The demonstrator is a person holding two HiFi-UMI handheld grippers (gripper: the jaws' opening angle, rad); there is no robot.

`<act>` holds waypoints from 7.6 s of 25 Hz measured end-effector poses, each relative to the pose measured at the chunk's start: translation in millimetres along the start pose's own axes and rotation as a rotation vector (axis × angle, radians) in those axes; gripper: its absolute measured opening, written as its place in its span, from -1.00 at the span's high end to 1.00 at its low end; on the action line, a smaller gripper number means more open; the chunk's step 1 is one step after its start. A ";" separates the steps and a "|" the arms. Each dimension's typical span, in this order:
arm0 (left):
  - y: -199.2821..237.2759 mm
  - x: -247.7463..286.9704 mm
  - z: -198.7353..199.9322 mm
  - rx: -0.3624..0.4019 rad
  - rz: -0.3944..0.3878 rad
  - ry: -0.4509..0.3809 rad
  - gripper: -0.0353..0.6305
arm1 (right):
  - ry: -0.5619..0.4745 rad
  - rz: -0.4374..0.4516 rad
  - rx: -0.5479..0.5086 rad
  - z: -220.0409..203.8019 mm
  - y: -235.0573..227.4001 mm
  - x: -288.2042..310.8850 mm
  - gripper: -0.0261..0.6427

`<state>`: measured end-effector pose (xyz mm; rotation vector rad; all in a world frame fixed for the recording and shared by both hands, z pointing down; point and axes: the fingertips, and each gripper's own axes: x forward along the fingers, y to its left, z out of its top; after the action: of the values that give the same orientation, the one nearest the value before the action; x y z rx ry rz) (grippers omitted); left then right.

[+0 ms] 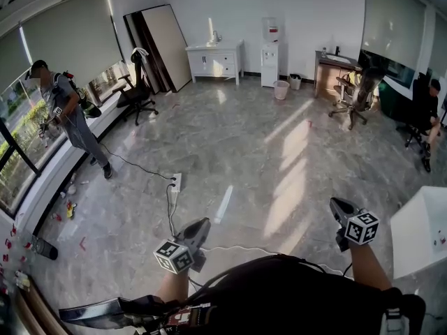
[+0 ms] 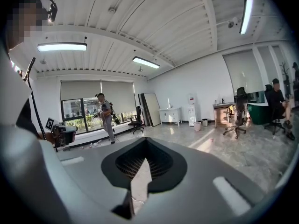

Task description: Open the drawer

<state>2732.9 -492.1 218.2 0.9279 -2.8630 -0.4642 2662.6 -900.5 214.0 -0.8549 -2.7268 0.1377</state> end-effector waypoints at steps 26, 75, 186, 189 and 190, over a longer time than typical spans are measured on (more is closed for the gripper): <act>107.5 -30.4 -1.2 -0.025 0.008 0.063 0.92 | 0.085 -0.039 0.029 -25.4 47.2 82.4 0.92; 320.7 461.6 93.3 0.012 -0.144 0.102 0.92 | 0.023 -0.102 0.044 120.6 -280.8 416.0 0.92; 1053.8 1089.7 319.7 0.017 0.169 -0.014 0.92 | 0.138 0.307 -0.075 410.3 -618.1 1472.7 0.92; 1096.7 1082.6 346.8 0.028 0.149 -0.011 0.92 | 0.117 0.285 -0.080 430.4 -593.0 1505.1 0.92; 1111.7 1078.5 356.7 0.032 0.144 -0.009 0.92 | 0.109 0.276 -0.078 437.3 -583.9 1515.9 0.92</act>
<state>1174.7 -178.6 227.8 0.7194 -2.9267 -0.4110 1025.4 -515.8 254.0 -1.2208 -2.5158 0.0387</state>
